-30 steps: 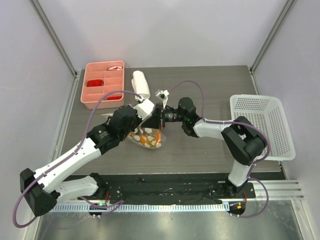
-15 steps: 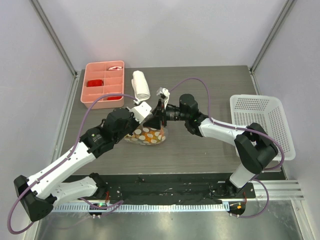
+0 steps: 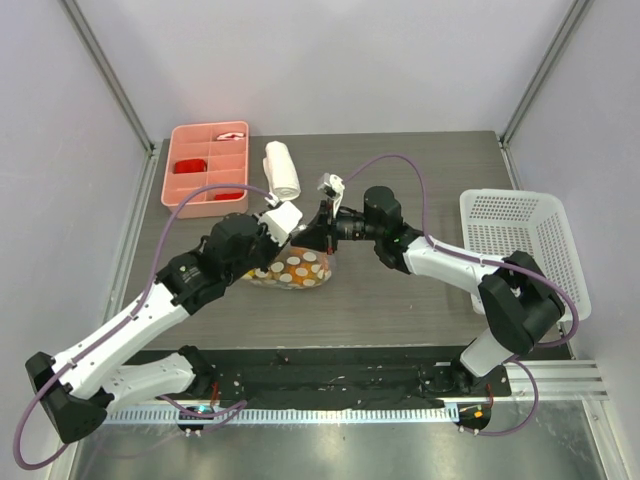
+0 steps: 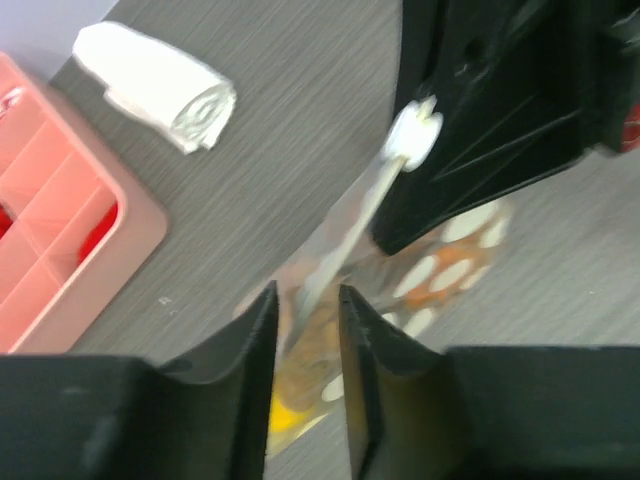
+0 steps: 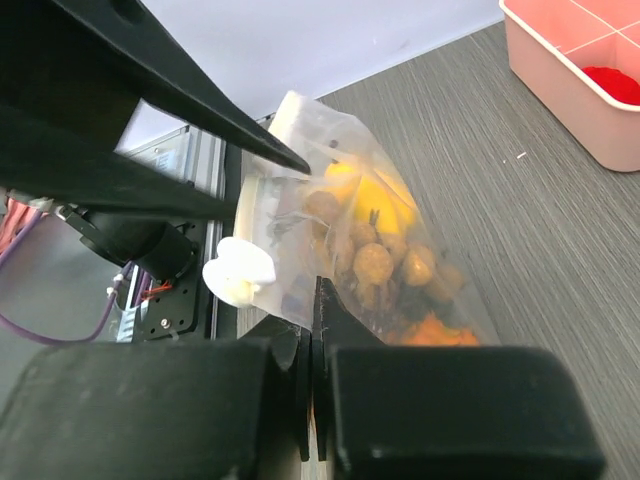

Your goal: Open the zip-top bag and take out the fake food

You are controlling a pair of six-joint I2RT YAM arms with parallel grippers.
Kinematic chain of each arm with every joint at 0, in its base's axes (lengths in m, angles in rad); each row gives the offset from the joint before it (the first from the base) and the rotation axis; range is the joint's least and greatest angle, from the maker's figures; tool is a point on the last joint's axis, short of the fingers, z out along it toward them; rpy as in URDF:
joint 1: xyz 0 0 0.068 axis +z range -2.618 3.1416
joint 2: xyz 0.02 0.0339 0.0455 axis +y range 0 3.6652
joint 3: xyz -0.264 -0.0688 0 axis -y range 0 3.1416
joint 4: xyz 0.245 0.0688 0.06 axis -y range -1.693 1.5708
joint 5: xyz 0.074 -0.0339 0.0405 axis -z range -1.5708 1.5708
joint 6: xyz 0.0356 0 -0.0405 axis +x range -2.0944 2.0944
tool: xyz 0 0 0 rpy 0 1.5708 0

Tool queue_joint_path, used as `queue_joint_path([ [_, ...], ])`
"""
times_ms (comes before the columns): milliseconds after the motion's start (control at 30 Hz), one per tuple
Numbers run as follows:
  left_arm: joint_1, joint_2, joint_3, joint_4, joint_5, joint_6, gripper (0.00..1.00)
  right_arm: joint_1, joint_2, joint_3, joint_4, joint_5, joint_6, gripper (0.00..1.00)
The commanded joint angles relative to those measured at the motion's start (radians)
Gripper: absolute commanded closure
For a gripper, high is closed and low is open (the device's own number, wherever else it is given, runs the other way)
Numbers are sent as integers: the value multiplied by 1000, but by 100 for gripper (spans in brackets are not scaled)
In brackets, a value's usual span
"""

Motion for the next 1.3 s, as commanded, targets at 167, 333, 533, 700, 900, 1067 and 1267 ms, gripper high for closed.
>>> queue_joint_path([
  [167,6,1,94,30,247,-69,50,-7,-14,3,39,-59,-4,99],
  [333,6,19,103,85,234,-58,55,-3,-6,11,48,-70,19,99],
  [533,6,59,114,108,260,-65,61,1,-3,18,36,-70,19,99],
  [700,10,64,123,130,267,-70,61,7,0,17,27,-71,13,99],
  [900,30,87,132,125,292,-69,71,15,4,24,27,-73,10,99],
  [1067,39,97,143,104,300,-59,85,16,3,18,25,-65,5,99],
  [1267,52,90,146,61,232,-61,100,13,-9,-25,106,-30,18,99],
])
